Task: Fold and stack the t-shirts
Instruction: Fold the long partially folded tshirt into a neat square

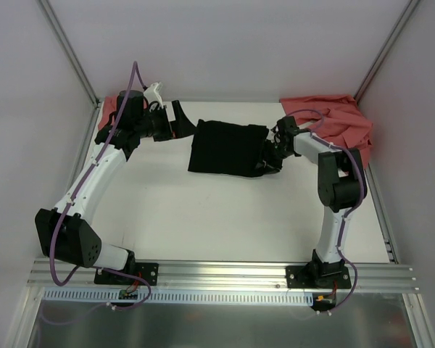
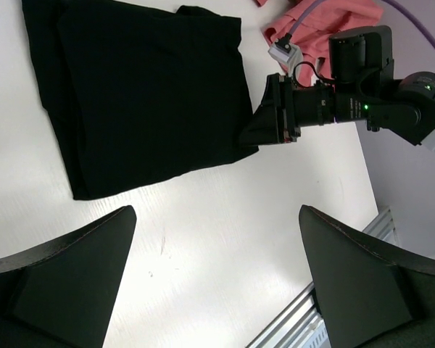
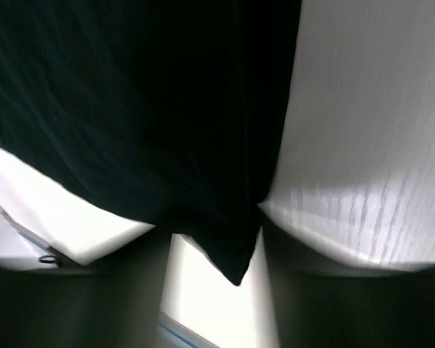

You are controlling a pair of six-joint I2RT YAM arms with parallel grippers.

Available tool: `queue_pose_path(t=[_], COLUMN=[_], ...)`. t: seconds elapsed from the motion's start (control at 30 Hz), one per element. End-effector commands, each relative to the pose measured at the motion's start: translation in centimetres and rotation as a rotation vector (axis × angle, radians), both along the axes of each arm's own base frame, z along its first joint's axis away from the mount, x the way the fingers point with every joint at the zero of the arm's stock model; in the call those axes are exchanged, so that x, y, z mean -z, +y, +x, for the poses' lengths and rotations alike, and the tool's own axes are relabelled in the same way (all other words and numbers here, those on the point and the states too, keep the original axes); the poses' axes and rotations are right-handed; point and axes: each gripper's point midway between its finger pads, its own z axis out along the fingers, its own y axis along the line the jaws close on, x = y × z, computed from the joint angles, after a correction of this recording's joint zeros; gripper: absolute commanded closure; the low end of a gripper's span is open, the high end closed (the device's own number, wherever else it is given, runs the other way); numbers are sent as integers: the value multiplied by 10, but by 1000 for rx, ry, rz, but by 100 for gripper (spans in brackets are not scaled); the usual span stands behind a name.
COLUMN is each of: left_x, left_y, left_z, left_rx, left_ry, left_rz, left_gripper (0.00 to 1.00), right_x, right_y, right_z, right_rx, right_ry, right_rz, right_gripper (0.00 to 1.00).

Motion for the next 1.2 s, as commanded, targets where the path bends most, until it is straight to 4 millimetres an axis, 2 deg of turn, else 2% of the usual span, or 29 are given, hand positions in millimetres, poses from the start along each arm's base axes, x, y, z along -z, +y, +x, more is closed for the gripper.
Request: queue_pose_path(t=[0.0,0.07,0.17,0.37,0.5,0.73,0.9,0.93,0.97,1.0,1.03,1.1,1.17], left_x=[-15,-13,-15,-16,-16,-14,-12,-13,-14,-14,-14,-17,-15], left_y=[-2,0,2,2,0,-4,-8,-9,-10,-10,-11,-12,-11], left_z=[-4,-5,-6,-6,-4,-3,0,0,2,2,2,1,-1], left_rx=[27,28,27,34,39,55,72,75,77,78,83,90,101], left_ry=[-41,-38,-46,-52,-49,-45,-29,-33,-33,-31,-28,-33,-27], left_rz=[8,17,29,34,21,14,-5,-9,-12,-13,-14,-14,-9], left_gripper=[1,1,1,2,1,1,1,1,1,1,1,1,1], right_x=[-3,-1,-3,-15,-23,-37,-45,-46,-48,-51,-58,-69,-90], right_y=[1,2,-1,-21,-47,-107,-138,-146,-153,-158,-161,-163,-164], right_z=[23,26,28,24,18,0,-8,-10,-9,-9,-8,-7,-11], right_rx=[33,41,47,56,78,164,223,242,256,254,260,273,289], right_ry=[-47,-40,-52,-88,-106,-118,-131,-120,-126,-133,-142,-166,-201], right_rz=[-9,-8,-25,-106,-179,-281,-329,-343,-374,-390,-406,-409,-418], right_gripper=[78,99,100,100,100,100,99,89,67,37,1,0,0])
